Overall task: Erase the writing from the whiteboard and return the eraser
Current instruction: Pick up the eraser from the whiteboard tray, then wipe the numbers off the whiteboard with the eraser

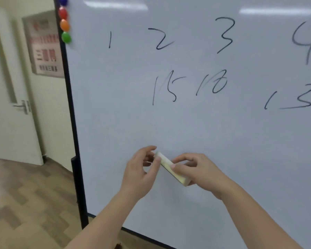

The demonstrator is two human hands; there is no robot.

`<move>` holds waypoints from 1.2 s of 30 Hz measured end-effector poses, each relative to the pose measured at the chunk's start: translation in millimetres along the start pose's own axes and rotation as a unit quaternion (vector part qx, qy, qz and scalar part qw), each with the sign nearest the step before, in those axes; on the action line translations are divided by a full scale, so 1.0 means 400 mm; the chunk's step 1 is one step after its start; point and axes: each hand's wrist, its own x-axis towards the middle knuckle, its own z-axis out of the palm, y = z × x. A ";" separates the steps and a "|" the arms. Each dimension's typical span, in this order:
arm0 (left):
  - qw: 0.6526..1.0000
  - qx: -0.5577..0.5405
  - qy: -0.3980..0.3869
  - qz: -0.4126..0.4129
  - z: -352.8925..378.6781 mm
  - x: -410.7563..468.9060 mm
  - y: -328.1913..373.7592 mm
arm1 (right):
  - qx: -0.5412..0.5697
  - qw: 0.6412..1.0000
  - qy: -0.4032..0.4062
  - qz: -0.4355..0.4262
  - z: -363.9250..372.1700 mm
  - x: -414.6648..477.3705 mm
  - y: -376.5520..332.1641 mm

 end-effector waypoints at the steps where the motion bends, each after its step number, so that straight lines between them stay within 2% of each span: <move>1: 1.000 -0.017 0.013 0.014 -0.025 0.023 0.014 | -0.002 1.000 0.010 -0.017 -0.003 0.007 -0.033; 5: 0.995 -0.033 0.063 0.072 -0.120 0.126 0.058 | 0.000 0.995 0.066 -0.074 -0.012 0.026 -0.160; 9: 0.988 -0.027 0.077 0.128 -0.228 0.249 0.087 | 0.011 0.977 0.152 -0.152 0.001 0.060 -0.295; 16: 0.967 -0.015 0.099 0.236 -0.420 0.488 0.107 | 0.024 0.919 0.287 -0.271 0.091 0.195 -0.511; 20: 0.945 -0.016 0.116 0.304 -0.497 0.625 0.141 | -0.054 0.875 0.369 -0.308 0.132 0.279 -0.599; 23: 0.928 0.007 0.142 0.343 -0.537 0.723 0.174 | -0.165 0.824 0.435 -0.322 0.143 0.329 -0.643; 26: 0.903 0.073 0.154 0.394 -0.569 0.805 0.203 | -0.271 0.746 0.497 -0.349 0.139 0.375 -0.668; 31: 0.867 0.213 0.134 0.431 -0.596 0.916 0.246 | -0.357 0.664 0.552 -0.356 0.129 0.442 -0.657; 36: 0.861 0.278 0.099 0.415 -0.592 0.976 0.255 | -0.406 0.594 0.591 -0.364 0.144 0.482 -0.637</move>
